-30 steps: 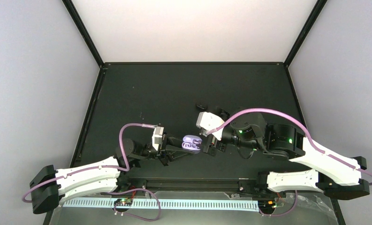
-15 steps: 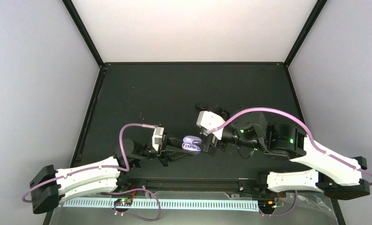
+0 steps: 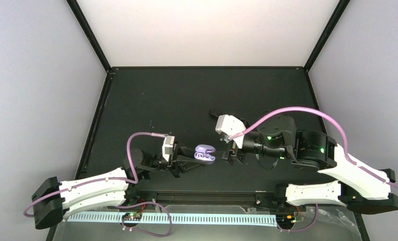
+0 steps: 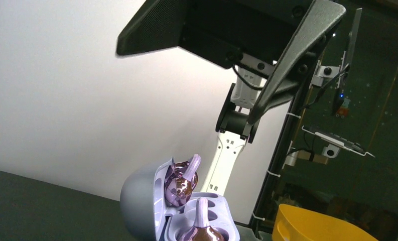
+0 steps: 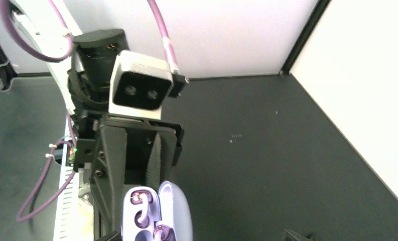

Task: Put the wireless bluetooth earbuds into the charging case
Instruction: Adjust the earbud with the charging case.

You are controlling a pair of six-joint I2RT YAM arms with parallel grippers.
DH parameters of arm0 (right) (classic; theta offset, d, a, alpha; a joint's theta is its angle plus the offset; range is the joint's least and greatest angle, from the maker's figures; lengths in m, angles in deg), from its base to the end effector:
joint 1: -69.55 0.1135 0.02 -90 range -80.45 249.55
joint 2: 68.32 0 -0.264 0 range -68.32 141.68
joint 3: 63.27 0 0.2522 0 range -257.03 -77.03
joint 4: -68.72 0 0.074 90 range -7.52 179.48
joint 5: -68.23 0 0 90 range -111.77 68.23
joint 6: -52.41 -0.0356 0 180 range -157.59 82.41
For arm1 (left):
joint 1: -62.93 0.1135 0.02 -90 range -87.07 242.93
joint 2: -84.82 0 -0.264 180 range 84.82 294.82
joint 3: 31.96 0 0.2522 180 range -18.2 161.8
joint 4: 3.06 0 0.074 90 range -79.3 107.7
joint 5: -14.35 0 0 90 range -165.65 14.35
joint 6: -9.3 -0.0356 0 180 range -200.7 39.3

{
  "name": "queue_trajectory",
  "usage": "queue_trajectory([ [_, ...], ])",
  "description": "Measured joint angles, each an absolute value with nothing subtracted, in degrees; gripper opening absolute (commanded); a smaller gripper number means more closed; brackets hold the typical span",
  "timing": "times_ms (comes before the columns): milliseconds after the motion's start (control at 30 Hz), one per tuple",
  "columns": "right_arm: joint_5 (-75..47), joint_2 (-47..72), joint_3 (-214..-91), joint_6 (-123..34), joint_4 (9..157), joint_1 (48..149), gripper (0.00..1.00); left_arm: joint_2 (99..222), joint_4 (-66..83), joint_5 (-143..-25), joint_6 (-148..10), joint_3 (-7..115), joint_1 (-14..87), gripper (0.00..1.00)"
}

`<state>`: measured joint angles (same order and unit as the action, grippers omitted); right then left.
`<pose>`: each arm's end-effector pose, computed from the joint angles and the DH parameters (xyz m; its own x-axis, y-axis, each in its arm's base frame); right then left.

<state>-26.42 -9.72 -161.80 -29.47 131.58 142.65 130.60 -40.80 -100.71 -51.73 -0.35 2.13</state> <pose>0.0541 0.1682 0.4581 0.0195 -0.4201 -0.9073 -0.9386 0.3049 -0.1614 0.0736 -0.1626 0.2834 -0.3041 -0.3553 -0.8839 0.9520 -0.0789 -0.2958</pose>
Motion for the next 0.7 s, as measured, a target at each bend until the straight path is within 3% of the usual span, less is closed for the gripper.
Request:
queue_trajectory([
  [133, -22.1, -9.8, -164.8, -30.8, 132.5, 142.6, 0.47, 130.6, -40.8, -100.3, -51.7, -0.4, 2.1, 0.01],
  [167, -20.8, -9.7, -165.8, -31.2, 132.8, 142.6, 0.44, 130.6, -40.8, -100.3, -51.7, -0.4, 2.1, 0.01],
  [500, -15.3, -7.5, -167.1, -32.5, 137.0, 142.5, 0.37, 130.6, -40.8, -100.3, -51.5, -0.4, 2.1, 0.01],
  [700, -15.2, -5.9, -166.3, -32.5, 138.6, 142.5, 0.28, 130.6, -40.8, -100.3, -51.5, -0.4, 2.1, 0.02],
])
